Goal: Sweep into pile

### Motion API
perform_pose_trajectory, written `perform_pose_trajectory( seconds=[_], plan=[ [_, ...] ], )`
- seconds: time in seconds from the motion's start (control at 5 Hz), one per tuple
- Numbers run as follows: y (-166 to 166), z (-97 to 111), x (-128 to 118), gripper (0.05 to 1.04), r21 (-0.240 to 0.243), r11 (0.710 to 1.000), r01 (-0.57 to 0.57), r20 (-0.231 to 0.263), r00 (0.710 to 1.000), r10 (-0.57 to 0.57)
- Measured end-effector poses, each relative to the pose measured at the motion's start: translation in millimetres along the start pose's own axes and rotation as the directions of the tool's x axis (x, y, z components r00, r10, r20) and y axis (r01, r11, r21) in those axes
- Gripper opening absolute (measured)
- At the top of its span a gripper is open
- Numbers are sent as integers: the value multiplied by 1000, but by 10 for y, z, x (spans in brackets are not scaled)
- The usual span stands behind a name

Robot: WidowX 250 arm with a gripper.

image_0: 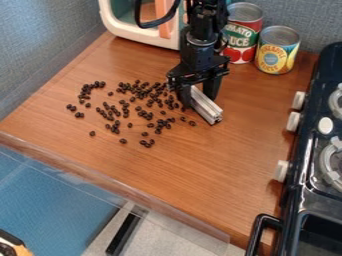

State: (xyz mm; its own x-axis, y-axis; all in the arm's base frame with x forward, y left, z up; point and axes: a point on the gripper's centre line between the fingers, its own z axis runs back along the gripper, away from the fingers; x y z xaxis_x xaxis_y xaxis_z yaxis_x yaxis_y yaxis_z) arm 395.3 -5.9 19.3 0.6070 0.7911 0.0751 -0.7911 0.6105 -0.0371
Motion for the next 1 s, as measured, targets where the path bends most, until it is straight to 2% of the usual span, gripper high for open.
perform_pose_trajectory(
  seconds=[0.2,0.4,0.8,1.0],
  plan=[
    [5,-10,-19,398,-9,1000,4,-21,1000,-5],
    [23,16,-3,380,-25,1000,14,-42,999,-15],
    [83,394,29,380,-133,991,-15,-74,997,5],
    [165,616,30,380,-191,981,-38,-74,997,24]
  ],
)
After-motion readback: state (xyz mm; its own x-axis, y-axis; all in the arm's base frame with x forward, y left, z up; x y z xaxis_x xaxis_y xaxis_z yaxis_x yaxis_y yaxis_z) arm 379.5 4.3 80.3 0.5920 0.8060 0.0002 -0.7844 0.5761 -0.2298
